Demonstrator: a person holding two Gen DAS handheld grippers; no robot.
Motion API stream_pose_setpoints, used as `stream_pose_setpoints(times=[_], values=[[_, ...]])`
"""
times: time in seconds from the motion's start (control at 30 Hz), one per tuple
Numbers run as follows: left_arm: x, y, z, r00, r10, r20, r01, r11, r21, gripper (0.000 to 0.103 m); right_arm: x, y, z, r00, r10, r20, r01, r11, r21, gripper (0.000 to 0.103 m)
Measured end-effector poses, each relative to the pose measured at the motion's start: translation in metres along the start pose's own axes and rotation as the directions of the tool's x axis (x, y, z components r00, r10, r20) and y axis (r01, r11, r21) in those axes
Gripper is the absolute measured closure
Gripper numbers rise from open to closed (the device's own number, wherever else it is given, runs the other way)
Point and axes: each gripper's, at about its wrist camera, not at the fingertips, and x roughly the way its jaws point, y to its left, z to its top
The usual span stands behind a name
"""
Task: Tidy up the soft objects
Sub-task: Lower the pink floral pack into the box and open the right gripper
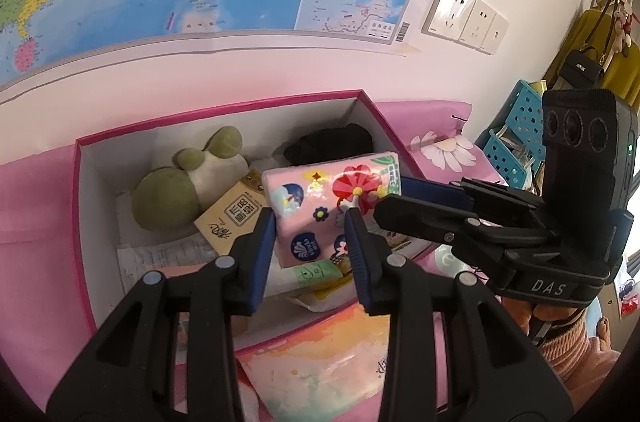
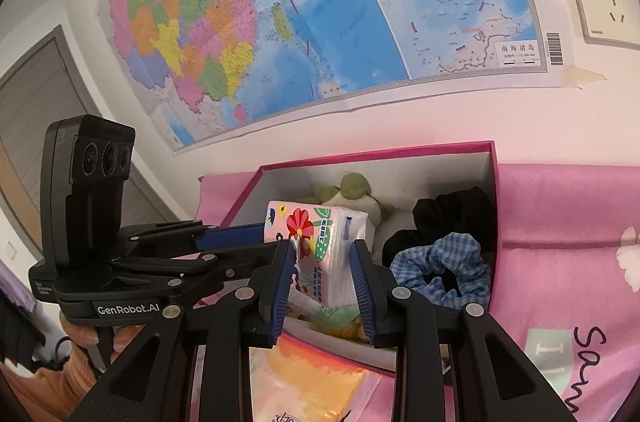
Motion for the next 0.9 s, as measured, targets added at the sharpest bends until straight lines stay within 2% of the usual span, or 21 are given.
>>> stream_pose_setpoints(times=[0.9], values=[[0.006, 0.005, 0.010, 0.999, 0.032, -0.020, -0.032, 0.999, -0.021, 0.066, 0.010, -0.001, 0.012, 1.000, -0.014, -0.009, 0.014, 1.000, 0.003, 0.072]])
